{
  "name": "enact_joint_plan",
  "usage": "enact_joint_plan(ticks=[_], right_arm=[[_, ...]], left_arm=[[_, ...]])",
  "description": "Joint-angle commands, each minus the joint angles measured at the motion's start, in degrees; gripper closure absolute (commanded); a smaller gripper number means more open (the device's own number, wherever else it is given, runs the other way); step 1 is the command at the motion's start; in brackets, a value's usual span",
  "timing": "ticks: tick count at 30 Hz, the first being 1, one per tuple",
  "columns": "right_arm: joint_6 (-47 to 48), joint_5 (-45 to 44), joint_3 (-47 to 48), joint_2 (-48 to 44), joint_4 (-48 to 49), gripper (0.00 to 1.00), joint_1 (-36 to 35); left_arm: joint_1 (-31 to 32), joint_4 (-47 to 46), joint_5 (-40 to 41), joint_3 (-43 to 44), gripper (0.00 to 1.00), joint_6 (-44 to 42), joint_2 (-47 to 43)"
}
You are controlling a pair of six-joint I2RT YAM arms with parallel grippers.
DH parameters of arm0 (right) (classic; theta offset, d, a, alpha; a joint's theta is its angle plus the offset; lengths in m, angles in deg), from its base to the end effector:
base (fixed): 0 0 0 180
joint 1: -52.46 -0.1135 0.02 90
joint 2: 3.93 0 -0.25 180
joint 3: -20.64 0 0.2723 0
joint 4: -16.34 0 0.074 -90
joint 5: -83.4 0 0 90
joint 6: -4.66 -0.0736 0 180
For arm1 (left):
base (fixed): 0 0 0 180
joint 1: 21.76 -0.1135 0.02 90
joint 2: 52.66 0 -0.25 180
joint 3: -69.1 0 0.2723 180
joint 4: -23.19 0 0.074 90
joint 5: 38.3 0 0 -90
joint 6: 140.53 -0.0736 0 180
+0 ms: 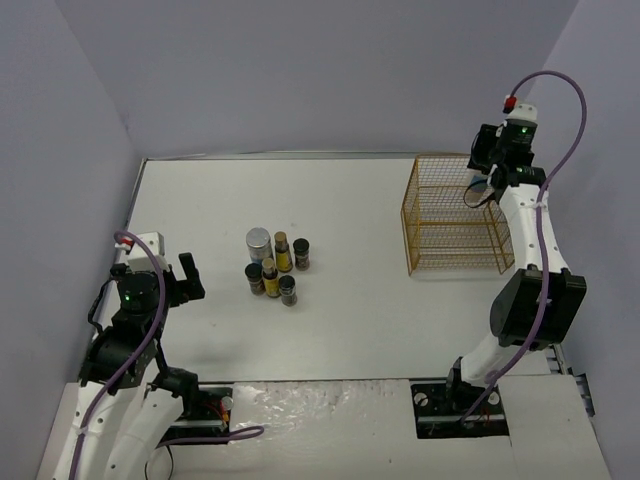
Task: Organize the condiment bottles
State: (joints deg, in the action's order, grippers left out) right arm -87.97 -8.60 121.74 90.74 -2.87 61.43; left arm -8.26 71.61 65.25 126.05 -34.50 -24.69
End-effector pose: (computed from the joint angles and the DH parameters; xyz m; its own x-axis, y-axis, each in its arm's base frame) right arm 0.4489 -0.0735 0.3605 -0.2096 0.0795 -0.9746 0.1993 0.9792 0.0370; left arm 0.1739 -0.0240 0.3142 -0.3144 -0.2006 -0.9279 -0.0777 0.9796 -0.1855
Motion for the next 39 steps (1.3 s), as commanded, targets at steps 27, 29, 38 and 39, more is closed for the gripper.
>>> enact_joint_plan(ticks=[27, 29, 38, 39], right_arm=[[0.4, 8.2, -8.2, -12.8, 7.9, 0.09, -4.6], [1.6, 9.7, -7.6, -14.1, 6.7, 0.07, -8.9], [4.9, 13.1, -4.2, -9.3, 3.2, 0.0, -39.0], [5.3, 13.3, -2.7, -7.1, 3.2, 0.0, -42.0]], left_arm=[[0.1, -4.1, -0.1, 1.1, 0.03, -0.3, 1.0], [0.1, -4.1, -0.2, 1.1, 0.03, -0.3, 1.2], [0.1, -4.1, -0.6, 1.2, 0.03, -0.1, 1.7], [0.1, -4.2, -0.6, 1.2, 0.03, -0.1, 1.7]])
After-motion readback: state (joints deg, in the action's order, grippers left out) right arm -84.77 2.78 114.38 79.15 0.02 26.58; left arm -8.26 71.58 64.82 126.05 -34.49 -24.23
